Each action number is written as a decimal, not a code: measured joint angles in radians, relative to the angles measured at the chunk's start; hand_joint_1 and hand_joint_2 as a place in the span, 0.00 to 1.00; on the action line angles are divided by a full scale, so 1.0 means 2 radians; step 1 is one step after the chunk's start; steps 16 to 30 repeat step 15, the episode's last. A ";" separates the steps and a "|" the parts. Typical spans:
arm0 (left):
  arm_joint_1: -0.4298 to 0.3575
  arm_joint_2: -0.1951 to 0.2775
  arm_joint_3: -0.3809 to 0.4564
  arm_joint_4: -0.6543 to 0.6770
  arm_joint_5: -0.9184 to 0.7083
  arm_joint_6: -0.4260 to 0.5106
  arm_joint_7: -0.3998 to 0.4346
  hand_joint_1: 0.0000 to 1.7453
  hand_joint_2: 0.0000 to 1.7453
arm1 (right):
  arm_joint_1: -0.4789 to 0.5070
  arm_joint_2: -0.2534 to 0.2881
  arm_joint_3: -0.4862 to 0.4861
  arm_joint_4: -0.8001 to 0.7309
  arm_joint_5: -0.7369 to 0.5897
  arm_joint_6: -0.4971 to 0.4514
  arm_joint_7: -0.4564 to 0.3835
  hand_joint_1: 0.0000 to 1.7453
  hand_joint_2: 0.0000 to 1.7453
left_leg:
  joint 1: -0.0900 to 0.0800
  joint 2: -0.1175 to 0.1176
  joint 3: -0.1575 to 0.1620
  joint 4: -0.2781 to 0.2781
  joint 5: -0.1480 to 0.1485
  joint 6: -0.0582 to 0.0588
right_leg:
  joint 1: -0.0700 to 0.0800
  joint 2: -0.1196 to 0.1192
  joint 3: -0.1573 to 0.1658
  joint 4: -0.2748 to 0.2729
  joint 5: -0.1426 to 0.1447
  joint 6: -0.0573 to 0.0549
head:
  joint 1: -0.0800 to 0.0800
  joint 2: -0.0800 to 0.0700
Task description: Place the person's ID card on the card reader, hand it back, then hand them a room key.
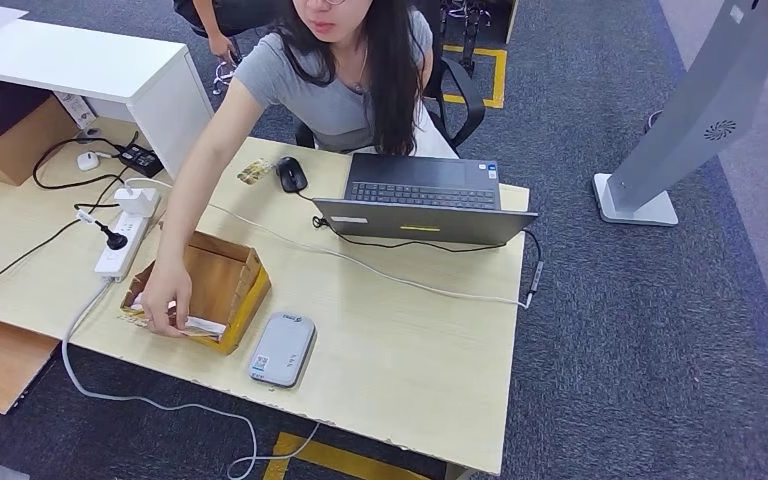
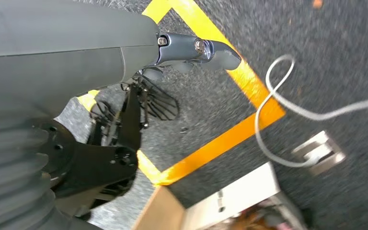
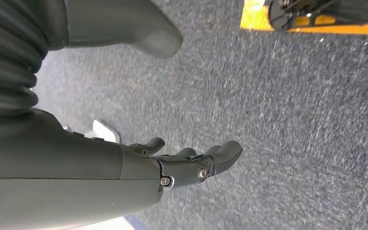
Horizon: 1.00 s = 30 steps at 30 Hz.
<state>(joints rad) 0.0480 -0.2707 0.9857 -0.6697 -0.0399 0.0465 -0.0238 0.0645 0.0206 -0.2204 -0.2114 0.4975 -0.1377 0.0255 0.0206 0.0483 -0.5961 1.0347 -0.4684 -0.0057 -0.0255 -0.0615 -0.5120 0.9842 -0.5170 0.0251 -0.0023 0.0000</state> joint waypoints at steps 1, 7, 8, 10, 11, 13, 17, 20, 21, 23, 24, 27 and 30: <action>0.002 0.004 -0.016 0.004 0.001 -0.001 0.000 0.00 0.00 | 0.001 0.000 0.003 -0.003 -0.009 0.002 0.000 0.00 0.00 | 0.000 0.000 0.000 0.000 0.000 0.000 | 0.000 0.000 0.000 0.000 0.000 0.000 | 0.000 0.000; 0.014 0.029 -0.113 0.027 0.005 -0.005 0.002 0.00 0.00 | 0.009 0.000 0.023 -0.020 -0.061 0.017 -0.003 0.00 0.00 | 0.000 0.000 0.000 0.000 0.000 0.000 | 0.000 0.000 0.000 0.000 0.000 0.000 | 0.000 0.000; 0.016 0.034 -0.130 0.031 0.006 -0.006 0.002 0.00 0.00 | 0.010 0.000 0.027 -0.023 -0.070 0.019 -0.003 0.00 0.00 | 0.000 0.000 0.000 0.000 0.000 0.000 | 0.000 0.000 0.000 0.000 0.000 0.000 | 0.000 0.000; 0.020 0.043 -0.164 0.039 0.007 -0.007 0.003 0.00 0.00 | 0.013 0.000 0.033 -0.030 -0.088 0.024 -0.004 0.00 0.00 | 0.000 0.000 0.000 0.000 0.000 0.000 | 0.000 0.000 0.000 0.000 0.000 0.000 | 0.000 0.000; 0.022 0.047 -0.180 0.043 0.008 -0.008 0.004 0.00 0.00 | 0.015 0.000 0.037 -0.032 -0.096 0.026 -0.004 0.00 0.00 | 0.000 0.000 0.000 0.000 0.000 0.000 | 0.000 0.000 0.000 0.000 0.000 0.000 | 0.000 0.000; 0.026 0.055 -0.213 0.050 0.009 -0.009 0.004 0.00 0.00 | 0.017 -0.001 0.043 -0.038 -0.113 0.031 -0.004 0.00 0.00 | 0.000 0.000 0.000 0.000 0.000 0.000 | 0.000 0.000 0.000 0.000 0.000 0.000 | 0.000 0.000; 0.029 0.062 -0.237 0.056 0.010 -0.011 0.004 0.00 0.00 | 0.019 -0.001 0.048 -0.042 -0.126 0.035 -0.005 0.00 0.00 | 0.000 0.000 0.000 0.000 0.000 0.000 | 0.000 0.000 0.000 0.000 0.000 0.000 | 0.000 0.000; 0.029 0.062 -0.237 0.056 0.010 -0.011 0.004 0.00 0.00 | 0.019 -0.001 0.048 -0.042 -0.126 0.035 -0.005 0.00 0.00 | 0.000 0.000 0.000 0.000 0.000 0.000 | 0.000 0.000 0.000 0.000 0.000 0.000 | 0.000 0.000; 0.029 0.062 -0.237 0.056 0.010 -0.011 0.004 0.00 0.00 | 0.019 -0.001 0.048 -0.042 -0.126 0.035 -0.005 0.00 0.00 | 0.000 0.000 0.000 0.000 0.000 0.000 | 0.000 0.000 0.000 0.000 0.000 0.000 | 0.000 0.000; 0.029 0.062 -0.237 0.056 0.010 -0.011 0.004 0.00 0.00 | 0.019 -0.001 0.048 -0.042 -0.126 0.035 -0.005 0.00 0.00 | 0.000 0.000 0.000 0.000 0.000 0.000 | 0.000 0.000 0.000 0.000 0.000 0.000 | 0.000 0.000; 0.029 0.062 -0.237 0.056 0.010 -0.011 0.004 0.00 0.00 | 0.019 -0.001 0.048 -0.042 -0.126 0.035 -0.005 0.00 0.00 | 0.000 0.000 0.000 0.000 0.000 0.000 | 0.000 0.000 0.000 0.000 0.000 0.000 | 0.000 0.000; 0.029 0.062 -0.237 0.056 0.010 -0.011 0.004 0.00 0.00 | 0.019 -0.001 0.048 -0.042 -0.126 0.035 -0.005 0.00 0.00 | 0.000 0.000 0.000 0.000 0.000 0.000 | 0.000 0.000 0.000 0.000 0.000 0.000 | 0.000 0.000; 0.029 0.062 -0.237 0.056 0.010 -0.011 0.004 0.00 0.00 | 0.019 -0.001 0.048 -0.042 -0.126 0.035 -0.005 0.00 0.00 | 0.000 0.000 0.000 0.000 0.000 0.000 | 0.000 0.000 0.000 0.000 0.000 0.000 | 0.000 0.000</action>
